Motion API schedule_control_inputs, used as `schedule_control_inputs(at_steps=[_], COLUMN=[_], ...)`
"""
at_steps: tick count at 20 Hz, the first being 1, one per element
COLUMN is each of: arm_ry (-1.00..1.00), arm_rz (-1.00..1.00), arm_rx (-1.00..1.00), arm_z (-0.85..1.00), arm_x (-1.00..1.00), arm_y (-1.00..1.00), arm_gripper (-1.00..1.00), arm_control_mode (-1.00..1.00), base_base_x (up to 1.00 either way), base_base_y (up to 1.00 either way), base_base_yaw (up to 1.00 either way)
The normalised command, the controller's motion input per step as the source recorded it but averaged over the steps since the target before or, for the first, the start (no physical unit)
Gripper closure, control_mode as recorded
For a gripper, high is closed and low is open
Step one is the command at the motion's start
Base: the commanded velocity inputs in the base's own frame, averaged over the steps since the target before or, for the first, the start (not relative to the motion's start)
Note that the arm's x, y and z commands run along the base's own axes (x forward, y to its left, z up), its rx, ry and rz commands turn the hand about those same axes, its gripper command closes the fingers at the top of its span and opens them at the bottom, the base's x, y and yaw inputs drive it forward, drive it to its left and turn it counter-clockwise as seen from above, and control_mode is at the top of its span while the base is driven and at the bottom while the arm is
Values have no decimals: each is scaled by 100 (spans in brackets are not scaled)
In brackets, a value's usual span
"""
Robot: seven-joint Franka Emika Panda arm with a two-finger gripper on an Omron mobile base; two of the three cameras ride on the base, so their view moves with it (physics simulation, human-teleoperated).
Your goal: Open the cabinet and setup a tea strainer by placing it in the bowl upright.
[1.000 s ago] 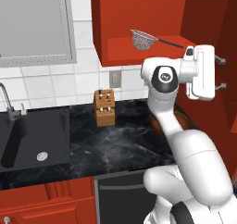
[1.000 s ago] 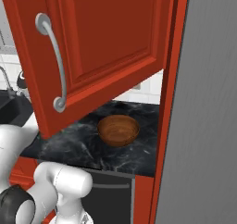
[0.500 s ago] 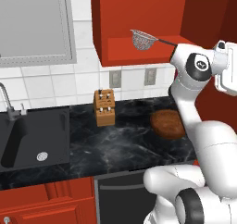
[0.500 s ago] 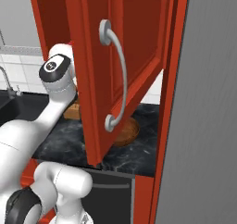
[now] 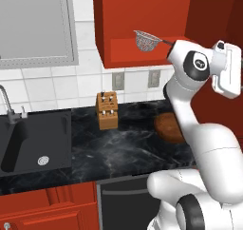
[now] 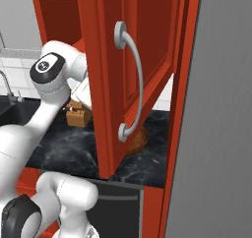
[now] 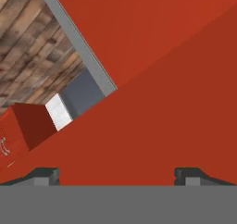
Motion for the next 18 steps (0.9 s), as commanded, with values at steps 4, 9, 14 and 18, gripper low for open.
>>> schedule_control_inputs(at_steps=[4, 9, 14, 18], arm_ry=[-14, -22, -44, -47], arm_rz=[1, 0, 2, -8], arm_rx=[21, 41, 38, 53], arm_z=[-18, -11, 0, 4], arm_x=[0, 11, 13, 69], arm_y=[88, 37, 26, 24], arm_gripper=[-100, -100, -100, -100], arm_control_mode=[-100, -100, -100, -100], base_base_x=[0, 0, 0, 0], base_base_y=[0, 0, 0, 0], base_base_yaw=[0, 0, 0, 0])
